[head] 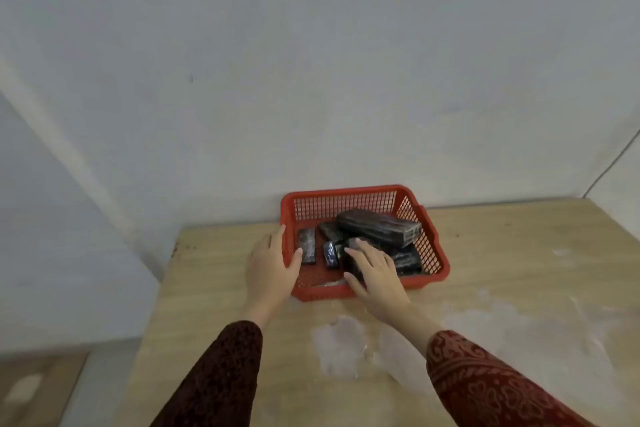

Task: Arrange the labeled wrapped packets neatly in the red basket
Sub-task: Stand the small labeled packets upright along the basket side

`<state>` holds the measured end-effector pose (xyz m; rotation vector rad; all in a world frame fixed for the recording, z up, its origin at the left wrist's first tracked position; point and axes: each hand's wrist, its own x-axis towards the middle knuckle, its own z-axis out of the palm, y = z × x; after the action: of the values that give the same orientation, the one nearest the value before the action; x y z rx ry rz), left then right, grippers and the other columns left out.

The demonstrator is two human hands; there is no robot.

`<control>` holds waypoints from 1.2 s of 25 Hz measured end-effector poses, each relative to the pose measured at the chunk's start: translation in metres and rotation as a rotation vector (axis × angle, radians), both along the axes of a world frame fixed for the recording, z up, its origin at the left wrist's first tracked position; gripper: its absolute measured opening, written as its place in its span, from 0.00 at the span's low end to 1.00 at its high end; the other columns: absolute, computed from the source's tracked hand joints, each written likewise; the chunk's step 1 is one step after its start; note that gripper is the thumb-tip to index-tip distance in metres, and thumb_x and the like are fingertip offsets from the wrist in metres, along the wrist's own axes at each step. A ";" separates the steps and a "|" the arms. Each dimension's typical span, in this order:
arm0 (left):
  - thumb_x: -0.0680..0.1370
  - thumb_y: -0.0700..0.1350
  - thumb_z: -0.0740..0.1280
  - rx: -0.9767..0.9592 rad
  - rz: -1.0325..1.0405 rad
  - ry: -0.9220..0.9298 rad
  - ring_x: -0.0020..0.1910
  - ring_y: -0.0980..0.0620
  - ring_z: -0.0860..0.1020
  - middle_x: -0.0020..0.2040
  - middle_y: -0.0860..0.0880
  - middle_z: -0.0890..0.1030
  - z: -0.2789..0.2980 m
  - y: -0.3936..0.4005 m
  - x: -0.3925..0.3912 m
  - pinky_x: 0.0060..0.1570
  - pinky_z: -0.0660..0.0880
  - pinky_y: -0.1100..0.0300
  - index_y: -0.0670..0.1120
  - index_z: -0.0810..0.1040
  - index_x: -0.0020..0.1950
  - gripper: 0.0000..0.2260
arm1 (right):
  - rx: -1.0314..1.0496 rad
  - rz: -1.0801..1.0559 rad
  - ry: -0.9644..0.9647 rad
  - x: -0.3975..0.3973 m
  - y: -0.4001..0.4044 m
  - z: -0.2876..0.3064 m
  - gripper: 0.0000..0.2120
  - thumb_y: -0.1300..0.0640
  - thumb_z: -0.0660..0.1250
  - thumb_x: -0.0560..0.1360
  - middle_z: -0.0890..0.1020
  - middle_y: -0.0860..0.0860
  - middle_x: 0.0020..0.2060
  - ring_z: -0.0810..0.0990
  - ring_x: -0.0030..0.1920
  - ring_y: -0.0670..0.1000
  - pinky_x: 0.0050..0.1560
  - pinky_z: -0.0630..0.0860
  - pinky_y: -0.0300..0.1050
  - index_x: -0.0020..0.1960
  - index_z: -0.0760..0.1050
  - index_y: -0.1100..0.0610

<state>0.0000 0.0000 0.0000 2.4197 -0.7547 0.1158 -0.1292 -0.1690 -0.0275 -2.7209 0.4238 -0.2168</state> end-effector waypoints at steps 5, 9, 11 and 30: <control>0.81 0.52 0.57 -0.120 0.063 0.180 0.63 0.46 0.73 0.65 0.45 0.76 -0.034 0.000 -0.005 0.62 0.71 0.52 0.44 0.69 0.70 0.20 | -0.101 -0.026 -0.026 -0.008 0.005 -0.036 0.12 0.51 0.57 0.80 0.81 0.49 0.49 0.77 0.53 0.52 0.57 0.67 0.47 0.54 0.77 0.55; 0.82 0.53 0.53 -0.167 0.067 0.260 0.64 0.46 0.73 0.66 0.45 0.74 -0.042 -0.017 0.026 0.62 0.71 0.51 0.45 0.66 0.71 0.21 | -0.165 -0.028 -0.086 -0.006 0.005 -0.042 0.17 0.51 0.51 0.79 0.80 0.49 0.43 0.77 0.46 0.53 0.49 0.63 0.45 0.48 0.77 0.55; 0.82 0.51 0.52 -0.165 0.063 0.315 0.68 0.46 0.70 0.71 0.45 0.70 -0.047 -0.029 0.039 0.66 0.68 0.51 0.46 0.61 0.75 0.22 | -0.141 -0.036 -0.069 -0.007 0.009 -0.040 0.17 0.51 0.51 0.79 0.80 0.49 0.43 0.76 0.46 0.53 0.49 0.63 0.45 0.48 0.77 0.56; 0.83 0.42 0.52 -0.410 0.090 0.406 0.65 0.64 0.63 0.75 0.50 0.65 -0.078 -0.045 0.044 0.54 0.57 0.85 0.53 0.54 0.78 0.23 | -0.225 0.392 0.399 0.163 -0.029 -0.058 0.29 0.51 0.70 0.72 0.56 0.59 0.76 0.62 0.72 0.63 0.73 0.46 0.66 0.70 0.64 0.49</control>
<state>0.0437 -0.0447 -0.0785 1.9941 -0.3906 -0.1667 0.0334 -0.1976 -0.0854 -2.9964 -0.0440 0.4135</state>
